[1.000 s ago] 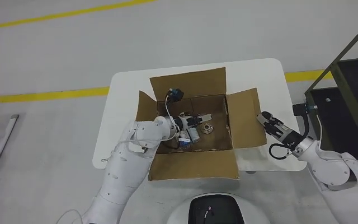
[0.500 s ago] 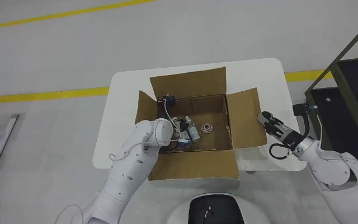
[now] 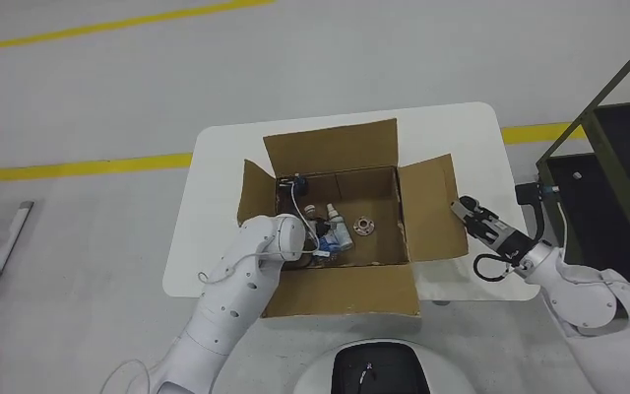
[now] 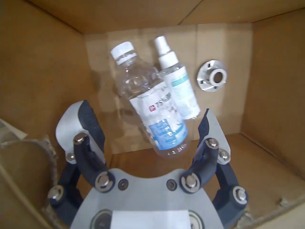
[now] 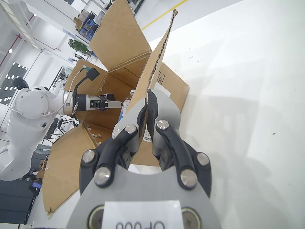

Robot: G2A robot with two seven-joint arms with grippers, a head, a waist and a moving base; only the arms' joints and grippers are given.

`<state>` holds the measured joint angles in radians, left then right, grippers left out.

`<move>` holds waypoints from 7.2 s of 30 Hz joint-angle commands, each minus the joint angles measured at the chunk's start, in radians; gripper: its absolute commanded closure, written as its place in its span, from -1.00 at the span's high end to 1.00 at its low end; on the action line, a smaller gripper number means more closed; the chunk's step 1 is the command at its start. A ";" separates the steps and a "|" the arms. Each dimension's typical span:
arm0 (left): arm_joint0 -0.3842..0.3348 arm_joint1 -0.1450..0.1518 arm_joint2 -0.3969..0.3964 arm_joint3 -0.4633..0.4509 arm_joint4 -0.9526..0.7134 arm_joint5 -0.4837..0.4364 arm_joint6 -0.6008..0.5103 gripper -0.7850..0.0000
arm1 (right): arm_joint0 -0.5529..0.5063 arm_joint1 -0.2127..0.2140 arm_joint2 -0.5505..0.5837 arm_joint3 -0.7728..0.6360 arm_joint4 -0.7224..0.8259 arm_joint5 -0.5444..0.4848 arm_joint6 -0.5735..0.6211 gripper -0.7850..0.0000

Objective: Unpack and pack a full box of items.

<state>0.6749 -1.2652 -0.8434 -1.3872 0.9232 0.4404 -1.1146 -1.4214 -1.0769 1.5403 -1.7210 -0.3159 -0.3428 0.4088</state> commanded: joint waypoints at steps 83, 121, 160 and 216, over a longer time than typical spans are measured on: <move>0.047 -0.092 -0.143 -0.186 0.064 -0.072 -0.051 -1.00 | 0.016 -0.002 0.027 -0.013 0.010 -0.001 -0.030 1.00; 0.135 -0.039 -0.500 -0.659 0.136 -0.147 -0.138 -1.00 | 0.006 0.005 0.065 -0.144 -0.248 0.040 0.001 -0.02; 0.175 0.004 -0.652 -0.647 0.300 -0.145 -0.205 -1.00 | 0.006 0.011 0.127 -0.043 -0.115 0.050 0.004 1.00; 0.110 -0.028 -0.348 -0.024 0.615 -0.378 -0.240 -1.00 | -0.015 0.010 0.081 -0.132 -0.518 -0.245 -0.274 -1.00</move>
<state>0.7894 -1.2905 -1.1981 -1.4328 1.5482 0.0614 -1.3613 -1.4372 -1.0672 1.6212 -1.8572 -0.8377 -0.5837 0.1324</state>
